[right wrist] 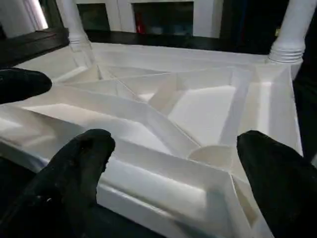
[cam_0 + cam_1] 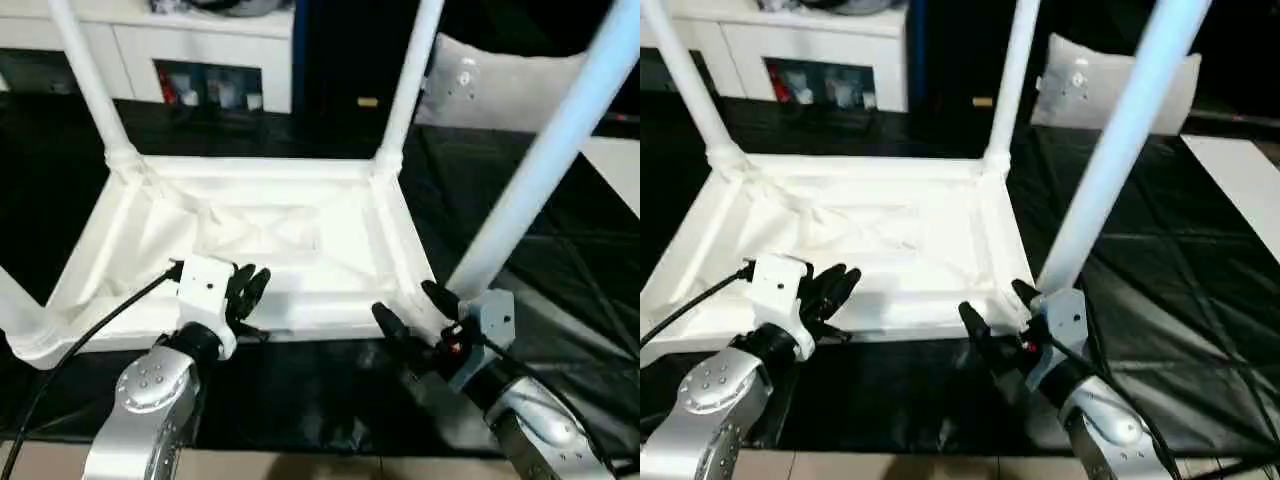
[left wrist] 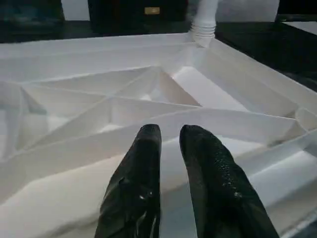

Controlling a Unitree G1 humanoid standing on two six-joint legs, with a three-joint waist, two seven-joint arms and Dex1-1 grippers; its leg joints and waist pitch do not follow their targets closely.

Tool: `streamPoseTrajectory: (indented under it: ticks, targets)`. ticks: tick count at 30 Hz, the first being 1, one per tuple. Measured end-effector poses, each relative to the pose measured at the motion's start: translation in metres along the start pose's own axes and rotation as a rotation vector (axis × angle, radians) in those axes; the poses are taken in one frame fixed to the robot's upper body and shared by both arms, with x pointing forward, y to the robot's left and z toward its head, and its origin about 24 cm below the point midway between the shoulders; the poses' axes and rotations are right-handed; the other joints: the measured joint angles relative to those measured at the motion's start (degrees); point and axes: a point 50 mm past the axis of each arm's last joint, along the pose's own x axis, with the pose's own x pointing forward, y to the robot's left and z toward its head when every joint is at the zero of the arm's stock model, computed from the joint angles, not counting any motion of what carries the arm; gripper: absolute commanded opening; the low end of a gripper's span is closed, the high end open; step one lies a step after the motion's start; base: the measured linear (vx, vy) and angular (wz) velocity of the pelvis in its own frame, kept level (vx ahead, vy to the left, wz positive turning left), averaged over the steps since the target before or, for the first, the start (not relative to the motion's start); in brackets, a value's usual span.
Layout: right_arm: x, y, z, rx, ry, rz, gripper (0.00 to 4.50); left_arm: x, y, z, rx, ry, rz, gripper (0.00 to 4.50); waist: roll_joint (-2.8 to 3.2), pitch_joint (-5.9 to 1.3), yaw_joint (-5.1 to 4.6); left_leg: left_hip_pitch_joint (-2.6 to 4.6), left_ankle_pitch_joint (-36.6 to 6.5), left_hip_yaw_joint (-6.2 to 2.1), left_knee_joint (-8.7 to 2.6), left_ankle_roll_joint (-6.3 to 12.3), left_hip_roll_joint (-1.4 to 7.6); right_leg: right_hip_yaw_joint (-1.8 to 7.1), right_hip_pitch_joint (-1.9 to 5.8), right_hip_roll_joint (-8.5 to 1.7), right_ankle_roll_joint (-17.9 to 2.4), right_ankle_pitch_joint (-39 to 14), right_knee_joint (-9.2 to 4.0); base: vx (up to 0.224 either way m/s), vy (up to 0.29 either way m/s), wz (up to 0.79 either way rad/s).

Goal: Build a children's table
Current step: Rotate leg to tighten

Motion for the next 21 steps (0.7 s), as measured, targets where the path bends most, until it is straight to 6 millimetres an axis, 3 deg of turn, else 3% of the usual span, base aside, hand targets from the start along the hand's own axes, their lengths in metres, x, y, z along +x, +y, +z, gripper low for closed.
streamPoseTrajectory:
  ticks: [2, 3, 4, 5, 6, 7, 8, 9, 10, 11, 12, 13, 14, 15, 16, 17, 19, 20, 21]
  targets:
    - [-0.004, -0.002, -0.003, -0.004, 0.018, -0.006, 4.5, 0.001, -0.003, 0.0, -0.005, -0.001, -0.019, 0.9, 0.48, 0.15, 1.24, -0.2, -0.75, -1.01, 2.06, 1.28, 0.31, -0.09, 1.08, 0.38, 0.93, -0.26, -0.19, 0.0, 0.0, 0.0]
    - [-0.005, -0.002, -0.004, -0.003, 0.024, -0.007, 4.5, 0.001, -0.003, 0.0, -0.003, 0.001, -0.023, 0.9, 0.85, 0.24, 1.59, -0.12, -0.86, -1.33, 2.45, 0.85, 0.56, -0.28, 1.56, 0.68, 0.95, -0.28, -0.42, 0.0, 0.0, 0.0]
    - [-0.005, -0.001, -0.005, -0.002, 0.027, -0.002, 4.5, 0.001, -0.003, 0.0, 0.001, 0.001, -0.024, 0.9, 1.2, 0.12, 1.64, 0.07, -1.49, -1.45, 2.1, -0.5, 0.88, -0.41, 1.67, 1.05, 0.95, -0.26, -0.59, 0.0, 0.0, 0.0]
    - [-0.004, 0.001, -0.005, 0.001, 0.026, 0.013, 4.5, 0.0, -0.001, -0.001, 0.008, 0.006, -0.021, 0.9, 1.22, 0.13, 0.97, 0.79, -1.21, -1.6, 1.59, -3.29, 0.85, -0.41, 1.35, 1.07, 0.62, -0.38, -0.1, 0.073, 0.004, 0.04]
    - [-0.003, 0.005, -0.006, 0.005, 0.028, 0.029, 4.5, -0.002, 0.001, -0.003, 0.009, 0.017, -0.014, 0.9, 1.29, 0.19, 0.2, 1.09, -1.21, -1.94, 1.36, -3.27, 0.43, -0.17, 0.37, 1.0, -0.25, -0.68, 1.35, 0.073, 0.004, 0.04]
    - [-0.002, 0.007, -0.006, 0.007, 0.029, 0.043, 4.5, -0.004, 0.005, -0.004, 0.018, 0.026, -0.003, 0.9, 0.59, -0.1, -0.76, 1.55, -1.26, -1.96, 1.31, -3.18, -0.03, 0.26, -0.64, 0.3, -0.66, -0.7, 3.53, 0.077, -0.011, 0.07]
    - [-0.003, 0.007, -0.008, 0.009, 0.035, 0.043, 4.5, -0.004, 0.006, -0.005, 0.019, 0.029, 0.001, 0.9, 0.06, -0.24, -1.49, 2.13, -1.39, -1.85, 1.2, -3.04, -0.6, 0.72, -1.97, -0.16, -0.63, -0.68, 4.43, 0.0, 0.0, 0.0]
    - [-0.004, 0.007, -0.007, 0.006, 0.034, 0.042, 4.5, -0.004, 0.006, -0.004, 0.018, 0.027, -0.002, 0.9, -0.86, -0.32, -1.91, 2.51, -1.58, -1.62, 1.19, -3.11, -1.27, 1.58, -2.27, -0.61, 0.7, 0.13, 3.23, 0.0, 0.0, 0.0]
    - [-0.005, 0.006, -0.007, 0.001, 0.038, 0.04, 4.5, -0.003, 0.004, -0.005, 0.014, 0.03, -0.011, 0.9, -1.14, -0.39, -2.08, 2.8, -1.72, -1.54, 1.14, -3.13, -1.49, 2.12, -1.61, -0.72, 2.95, -0.12, 3.21, 0.06, -0.043, 0.13]
    - [-0.006, 0.005, -0.006, -0.01, 0.037, 0.041, 4.5, 0.0, -0.003, -0.005, 0.0, 0.022, -0.037, 0.9, -0.64, -0.07, -1.44, 2.35, -2.39, -2.32, 3.11, 0.45, -1.36, 2.77, -0.18, 0.24, 3.12, 0.03, 2.26, 0.093, -0.041, 0.03]
    - [-0.007, 0.004, -0.006, -0.011, 0.04, 0.037, 4.5, 0.002, -0.009, -0.005, -0.009, 0.018, -0.065, 0.9, -0.01, 0.19, -0.68, 1.1, -2.12, -3.07, 5.82, 1.2, -1.32, 2.86, 0.51, 0.5, 2.96, 0.16, 1.67, 0.093, -0.041, 0.03]
    - [-0.007, 0.003, -0.007, -0.011, 0.044, 0.031, 4.5, 0.003, -0.011, -0.005, -0.01, 0.018, -0.078, 0.9, 0.25, 0.33, 0.1, -0.58, -1.76, -3.57, 8.16, 0.55, -1.35, 2.97, 1.23, 0.54, 2.92, 0.19, 1.21, 0.065, -0.003, -0.06]
    - [-0.007, 0.002, -0.007, -0.013, 0.045, 0.03, 4.5, 0.002, -0.01, -0.004, -0.006, 0.017, -0.076, 0.9, 0.74, 0.46, 0.88, -2.17, -0.73, -3.96, 7.44, -0.95, -0.93, 2.81, 2.46, 0.6, 2.9, 0.17, 0.59, 0.0, 0.0, 0.0]
    - [-0.007, 0.002, -0.006, -0.018, 0.041, 0.033, 4.5, 0.002, -0.008, -0.003, 0.002, 0.012, -0.073, 0.9, 1.71, 0.47, 1.22, -2.91, 0.41, -3.94, 4.4, -1.43, 0.21, 2.26, 3.13, 1.19, 2.98, 0.04, 0.32, 0.0, 0.0, 0.0]
    - [-0.006, 0.002, -0.005, -0.02, 0.039, 0.036, 4.5, 0.001, -0.006, -0.001, 0.013, 0.005, -0.073, 0.9, 2.81, 0.67, 1.33, -3.54, 3.14, -4.06, 2.69, -2.81, 1.23, 1.3, 3.88, 1.86, 3.36, -0.24, 0.25, 0.048, 0.054, 0.02]
    - [-0.004, 0.005, -0.008, -0.006, 0.046, 0.047, 4.5, -0.001, -0.003, -0.003, 0.02, 0.015, -0.075, 0.9, 3.34, 0.66, 1.2, -2.78, 4.06, -4.38, 2.56, -4.24, 1.85, 1.28, 4.22, 2.05, 3.36, -0.73, 0.2, 0.057, 0.079, 0.08]
    - [-0.003, 0.008, -0.008, -0.008, 0.047, 0.076, 4.5, -0.004, 0.001, -0.003, 0.028, 0.02, -0.083, 0.9, 2.36, 0.53, 0.11, -2.78, 4.3, -4.36, 1.75, -3.83, 1.49, 1.6, 3.82, 2.03, 0.73, -0.99, 0.27, 0.067, 0.066, 0.09]
    - [-0.004, 0.008, -0.008, -0.022, 0.056, 0.097, 4.5, -0.005, 0.001, -0.004, 0.011, 0.019, -0.138, 1.1, 1.94, 0.29, -0.56, -2.95, 4.17, -4.35, 1.82, -3.55, 1.22, 1.6, 3.19, 1.75, 0.19, -0.8, 0.93, 0.085, 0.041, 0.02]
    - [-0.005, 0.006, -0.008, -0.034, 0.07, 0.111, 4.5, -0.005, -0.001, -0.002, 0.004, 0.016, -0.204, 1.1, 1.65, 0.01, -0.98, -3.29, 4.17, -4.25, 1.94, -3.39, 0.89, 1.77, 2.65, 1.36, 1.05, -0.64, 1.25, 0.085, 0.041, 0.02]
